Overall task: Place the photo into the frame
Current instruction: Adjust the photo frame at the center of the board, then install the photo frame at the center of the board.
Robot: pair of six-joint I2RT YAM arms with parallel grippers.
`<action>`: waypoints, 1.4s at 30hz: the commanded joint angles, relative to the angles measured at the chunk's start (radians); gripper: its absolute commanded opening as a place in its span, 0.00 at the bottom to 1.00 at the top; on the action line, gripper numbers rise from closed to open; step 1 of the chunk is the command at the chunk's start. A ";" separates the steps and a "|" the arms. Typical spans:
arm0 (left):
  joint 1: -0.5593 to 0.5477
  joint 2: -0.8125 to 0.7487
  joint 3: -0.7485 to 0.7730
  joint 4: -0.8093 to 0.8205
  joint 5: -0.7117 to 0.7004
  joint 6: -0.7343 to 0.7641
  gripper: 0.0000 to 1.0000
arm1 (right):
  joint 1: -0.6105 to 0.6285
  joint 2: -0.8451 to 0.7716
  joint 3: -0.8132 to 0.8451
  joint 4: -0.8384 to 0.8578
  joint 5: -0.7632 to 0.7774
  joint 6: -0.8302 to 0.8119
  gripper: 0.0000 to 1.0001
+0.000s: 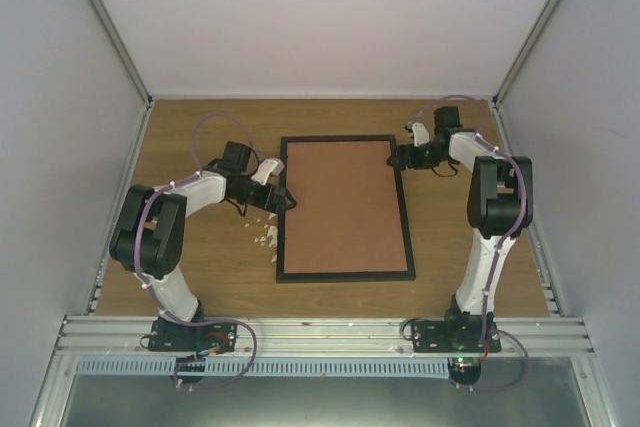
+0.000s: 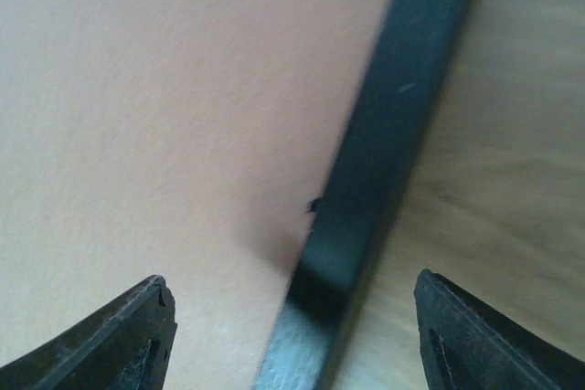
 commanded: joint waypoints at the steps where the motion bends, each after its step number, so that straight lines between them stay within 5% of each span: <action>1: 0.028 0.047 0.076 0.061 -0.029 -0.015 0.99 | -0.017 -0.031 0.060 0.060 0.135 0.047 0.70; 11: 0.027 0.092 0.107 0.071 -0.024 -0.042 0.99 | -0.011 0.051 0.121 0.086 0.199 0.051 0.55; 35: 0.025 0.108 0.108 0.076 -0.050 -0.046 0.99 | 0.047 0.075 0.042 0.101 0.198 0.047 0.53; 42: 0.025 0.105 0.106 0.075 -0.050 -0.047 0.99 | 0.024 0.012 0.055 0.086 0.002 0.067 0.53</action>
